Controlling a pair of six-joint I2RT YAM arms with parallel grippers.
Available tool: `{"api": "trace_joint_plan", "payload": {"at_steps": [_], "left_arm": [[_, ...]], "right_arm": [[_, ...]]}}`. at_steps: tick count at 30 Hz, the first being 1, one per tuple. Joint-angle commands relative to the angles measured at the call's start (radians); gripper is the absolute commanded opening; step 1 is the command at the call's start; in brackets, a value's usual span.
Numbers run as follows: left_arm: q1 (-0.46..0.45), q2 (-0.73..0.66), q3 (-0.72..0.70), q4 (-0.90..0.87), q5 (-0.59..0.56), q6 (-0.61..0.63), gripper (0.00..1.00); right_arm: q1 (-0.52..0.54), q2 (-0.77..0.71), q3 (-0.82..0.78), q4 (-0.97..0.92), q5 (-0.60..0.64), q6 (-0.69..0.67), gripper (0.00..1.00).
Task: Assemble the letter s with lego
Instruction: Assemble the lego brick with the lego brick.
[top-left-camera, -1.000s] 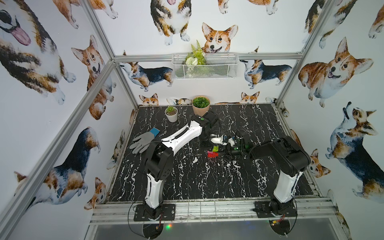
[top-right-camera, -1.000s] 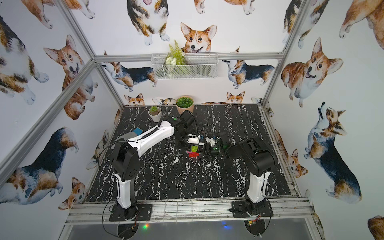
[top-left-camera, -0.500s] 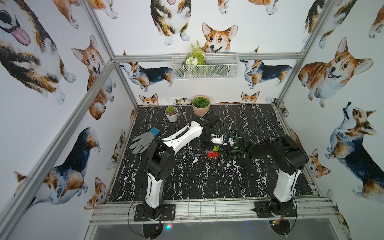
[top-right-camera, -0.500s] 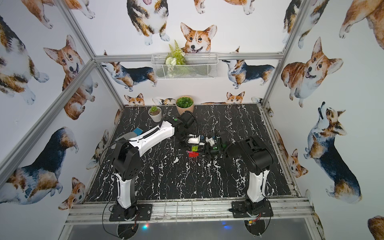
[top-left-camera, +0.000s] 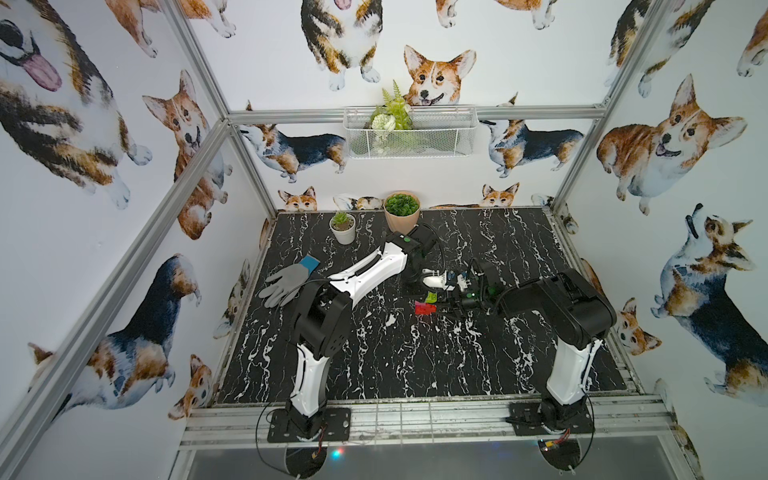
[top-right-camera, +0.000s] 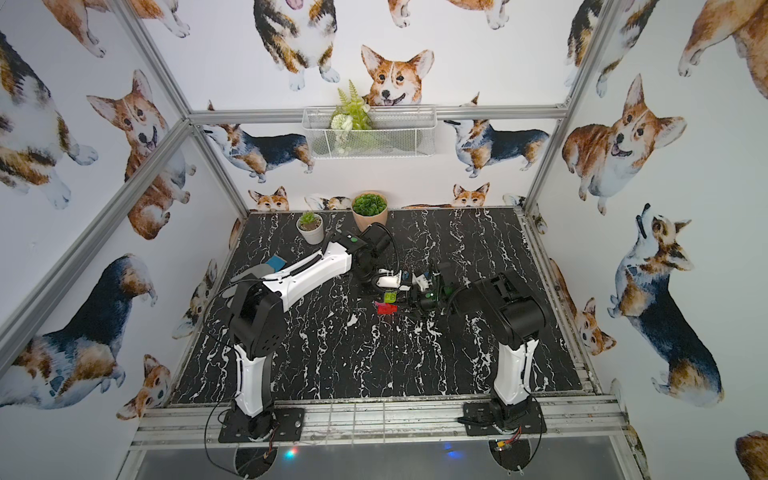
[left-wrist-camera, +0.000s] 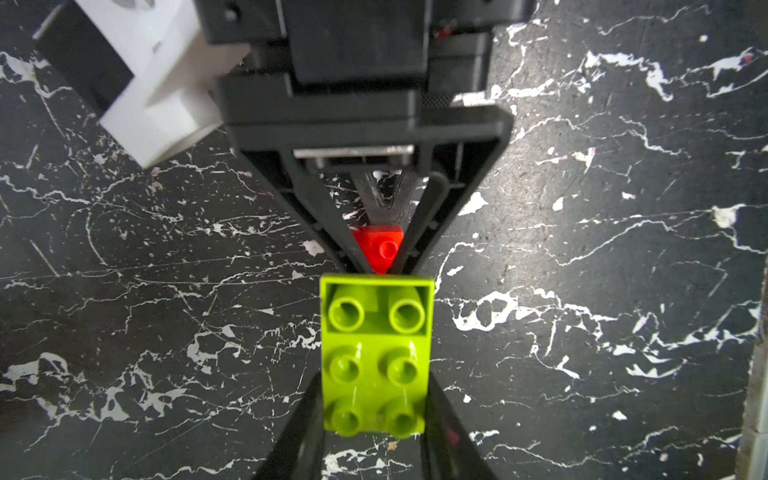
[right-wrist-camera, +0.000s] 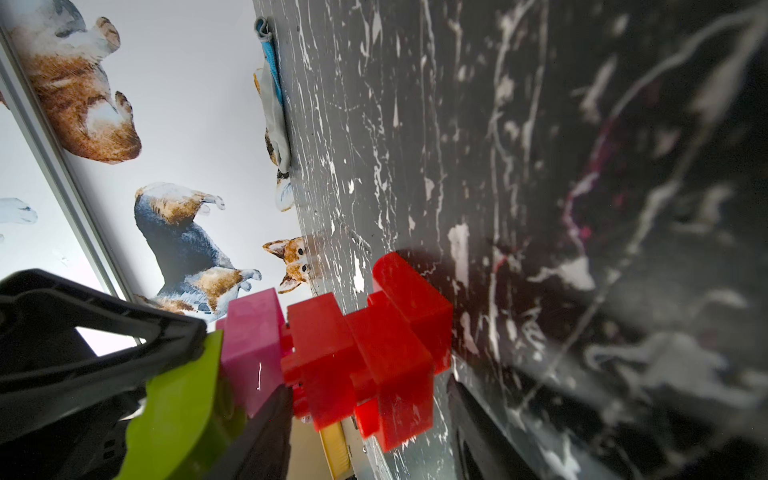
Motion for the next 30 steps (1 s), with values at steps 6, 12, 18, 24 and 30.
{"api": "trace_joint_plan", "payload": {"at_steps": [6, 12, 18, 24, 30], "left_arm": [[-0.001, 0.01, 0.002, -0.01, -0.001, 0.007, 0.27], [-0.001, 0.018, 0.01, -0.031, -0.009, -0.002, 0.27], [-0.004, 0.013, -0.01, -0.017, -0.011, -0.025, 0.27], [-0.005, 0.015, -0.023, -0.011, -0.017, -0.031, 0.27], [-0.008, 0.014, -0.031, 0.011, -0.017, -0.046, 0.28]], "right_arm": [[0.0, 0.014, 0.001, -0.065, 0.046, -0.008, 0.58], [-0.001, 0.016, 0.0, -0.072, 0.048, -0.011, 0.57], [-0.001, 0.018, -0.001, -0.076, 0.05, -0.013, 0.57], [0.0, 0.021, -0.001, -0.073, 0.049, -0.01, 0.56], [-0.002, 0.022, -0.001, -0.073, 0.049, -0.01, 0.56]]}}
